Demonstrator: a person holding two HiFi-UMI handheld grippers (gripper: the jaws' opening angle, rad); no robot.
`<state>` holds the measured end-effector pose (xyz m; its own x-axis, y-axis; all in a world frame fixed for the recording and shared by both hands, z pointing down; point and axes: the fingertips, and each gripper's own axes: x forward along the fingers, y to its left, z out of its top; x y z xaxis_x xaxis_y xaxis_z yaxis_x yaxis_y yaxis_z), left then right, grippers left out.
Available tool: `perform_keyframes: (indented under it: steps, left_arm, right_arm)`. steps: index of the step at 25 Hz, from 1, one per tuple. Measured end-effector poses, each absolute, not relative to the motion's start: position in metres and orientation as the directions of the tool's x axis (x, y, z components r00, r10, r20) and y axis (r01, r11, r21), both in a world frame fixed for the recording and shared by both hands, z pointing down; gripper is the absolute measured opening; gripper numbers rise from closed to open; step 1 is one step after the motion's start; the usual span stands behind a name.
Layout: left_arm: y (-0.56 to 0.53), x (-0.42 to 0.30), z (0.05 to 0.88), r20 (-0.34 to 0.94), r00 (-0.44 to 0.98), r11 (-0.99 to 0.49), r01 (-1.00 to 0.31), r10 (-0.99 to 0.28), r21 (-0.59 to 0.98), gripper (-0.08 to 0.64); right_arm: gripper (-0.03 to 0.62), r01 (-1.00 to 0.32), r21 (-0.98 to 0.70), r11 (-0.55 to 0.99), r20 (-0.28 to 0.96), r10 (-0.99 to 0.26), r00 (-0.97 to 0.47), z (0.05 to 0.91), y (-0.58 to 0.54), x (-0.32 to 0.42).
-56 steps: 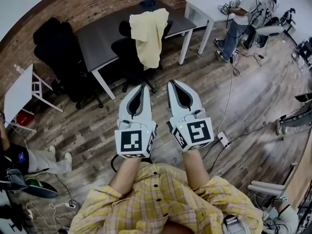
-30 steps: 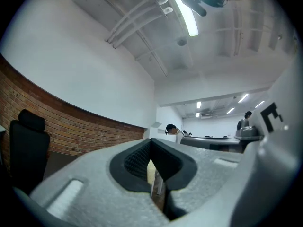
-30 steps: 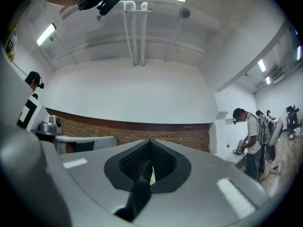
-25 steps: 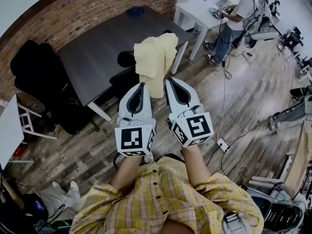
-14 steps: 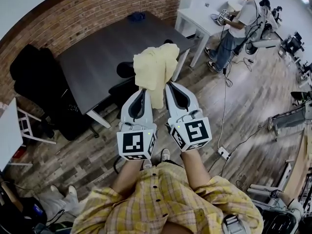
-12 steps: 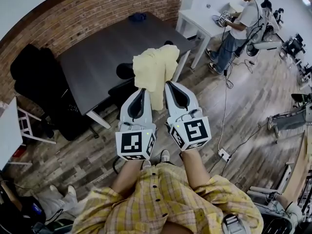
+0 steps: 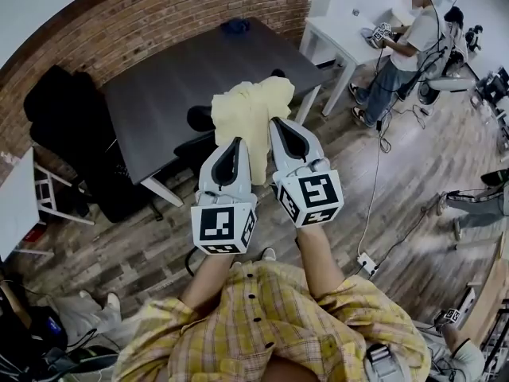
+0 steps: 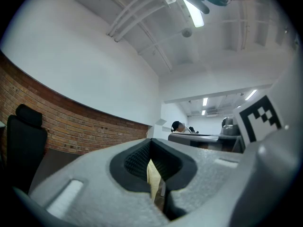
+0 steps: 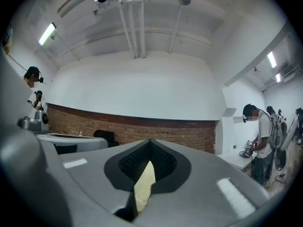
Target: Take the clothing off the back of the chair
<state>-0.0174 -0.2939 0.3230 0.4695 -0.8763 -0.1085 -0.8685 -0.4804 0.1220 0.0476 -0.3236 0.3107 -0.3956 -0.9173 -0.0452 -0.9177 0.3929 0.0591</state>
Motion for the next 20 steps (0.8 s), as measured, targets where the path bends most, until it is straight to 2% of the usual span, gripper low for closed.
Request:
perform_keyframes:
  steps: [9,17,20]
  left_arm:
    - [-0.31,-0.008,0.325,-0.105,0.418,-0.429,-0.894,-0.902,0.127,0.0]
    - [-0.314,-0.001,0.328,-0.096,0.408,-0.417,-0.901,-0.908,0.117,0.0]
    - [-0.314,0.001,0.328,-0.095,0.403,-0.412,-0.904,-0.91,0.112,0.0]
  right_arm:
    - [0.017,-0.885,0.062,0.461,0.045,-0.887,-0.459,0.325,-0.377,0.056]
    - [0.108,-0.873,0.054,0.484,0.092,-0.873,-0.479,0.336,-0.411,0.056]
    - [0.171,-0.875,0.039,0.483,0.104,-0.873,-0.477,0.339,-0.422,0.061]
